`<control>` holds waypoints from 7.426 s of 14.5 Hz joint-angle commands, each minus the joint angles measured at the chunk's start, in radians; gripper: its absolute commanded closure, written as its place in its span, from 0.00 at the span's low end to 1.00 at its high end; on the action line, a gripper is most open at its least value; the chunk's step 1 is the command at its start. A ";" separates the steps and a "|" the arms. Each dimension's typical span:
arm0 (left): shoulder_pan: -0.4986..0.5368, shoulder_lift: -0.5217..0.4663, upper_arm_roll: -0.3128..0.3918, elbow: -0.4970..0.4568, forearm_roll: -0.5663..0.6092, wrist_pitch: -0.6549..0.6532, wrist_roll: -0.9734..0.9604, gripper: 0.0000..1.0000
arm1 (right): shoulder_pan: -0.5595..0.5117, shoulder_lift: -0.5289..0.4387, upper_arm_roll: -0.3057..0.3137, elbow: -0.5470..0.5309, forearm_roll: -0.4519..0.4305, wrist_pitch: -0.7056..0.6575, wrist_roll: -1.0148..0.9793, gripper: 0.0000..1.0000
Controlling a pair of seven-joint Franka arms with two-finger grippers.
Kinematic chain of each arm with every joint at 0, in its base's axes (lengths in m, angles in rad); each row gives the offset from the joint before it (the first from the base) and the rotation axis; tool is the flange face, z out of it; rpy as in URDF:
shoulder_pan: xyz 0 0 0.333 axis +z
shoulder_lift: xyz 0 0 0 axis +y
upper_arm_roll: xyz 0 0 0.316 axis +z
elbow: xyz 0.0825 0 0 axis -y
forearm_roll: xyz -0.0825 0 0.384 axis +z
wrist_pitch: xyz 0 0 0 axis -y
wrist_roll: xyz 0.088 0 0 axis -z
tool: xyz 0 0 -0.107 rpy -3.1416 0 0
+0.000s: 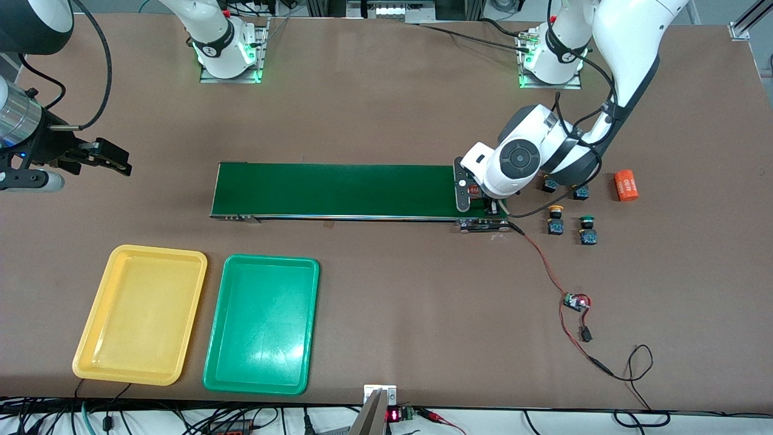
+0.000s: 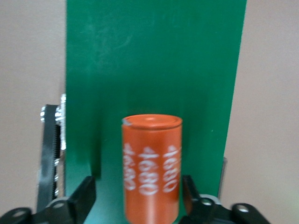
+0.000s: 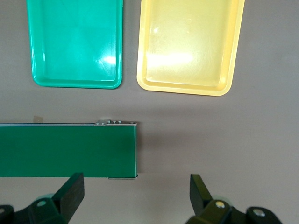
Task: Sort buttons by color to trays
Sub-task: 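Carry the cylinder with the left gripper onto the conveyor belt and release, then reach the left gripper back and grasp a green-based push button, then carry the button with the left gripper onto the belt and release, then reach the left gripper back and grasp the second green-based button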
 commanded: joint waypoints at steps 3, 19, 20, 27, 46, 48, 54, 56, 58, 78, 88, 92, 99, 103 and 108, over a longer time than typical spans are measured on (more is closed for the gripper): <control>0.033 -0.053 -0.001 0.180 0.006 -0.284 0.004 0.00 | -0.002 0.005 0.001 0.010 -0.002 -0.004 -0.010 0.00; 0.280 0.098 0.051 0.555 0.185 -0.487 -0.842 0.00 | -0.008 0.008 -0.001 0.010 0.002 -0.001 -0.014 0.00; 0.289 0.110 0.053 0.527 0.185 -0.487 -0.905 0.00 | -0.005 0.006 -0.001 0.010 0.002 -0.001 -0.014 0.00; 0.436 0.067 0.045 0.110 0.111 -0.066 -1.024 0.00 | -0.004 0.008 -0.001 0.010 0.002 -0.001 -0.013 0.00; 0.459 0.145 0.094 0.018 0.194 0.177 -1.048 0.63 | -0.005 0.008 0.001 0.010 0.005 -0.001 -0.014 0.00; 0.451 0.115 0.079 0.030 0.196 0.116 -1.053 0.65 | -0.005 0.008 -0.001 0.010 0.005 -0.001 -0.014 0.00; 0.441 0.046 -0.171 0.107 0.194 -0.134 -1.221 0.66 | -0.005 0.008 0.001 0.010 0.005 -0.001 -0.014 0.00; 0.397 0.053 -0.237 0.099 0.194 -0.148 -1.368 0.66 | -0.005 0.008 0.001 0.010 0.005 -0.001 -0.014 0.00; 0.306 0.070 -0.237 0.099 0.194 -0.162 -1.465 0.66 | -0.005 0.008 0.001 0.011 0.005 -0.001 -0.014 0.00; 0.388 0.073 -0.369 0.177 0.188 -0.244 -1.546 0.00 | -0.001 0.015 0.001 0.011 0.007 0.002 -0.005 0.00; 0.652 0.073 -0.346 0.193 0.188 -0.280 -1.072 0.00 | -0.001 0.015 0.001 0.011 0.007 0.002 -0.005 0.00; 0.645 0.053 -0.241 0.167 0.179 -0.274 -0.959 0.00 | -0.001 0.015 0.001 0.011 0.007 0.002 -0.005 0.00; 0.372 -0.121 0.184 -0.118 0.002 -0.026 -0.847 0.00 | -0.004 0.019 0.001 0.011 0.007 0.005 -0.014 0.00; 0.210 -0.200 0.368 -0.328 -0.046 0.187 -0.846 0.03 | -0.004 0.022 0.001 0.010 0.007 0.007 -0.019 0.00; 0.192 -0.194 0.395 -0.407 -0.063 0.262 -0.844 0.08 | -0.008 0.023 -0.002 0.010 0.007 0.005 -0.022 0.00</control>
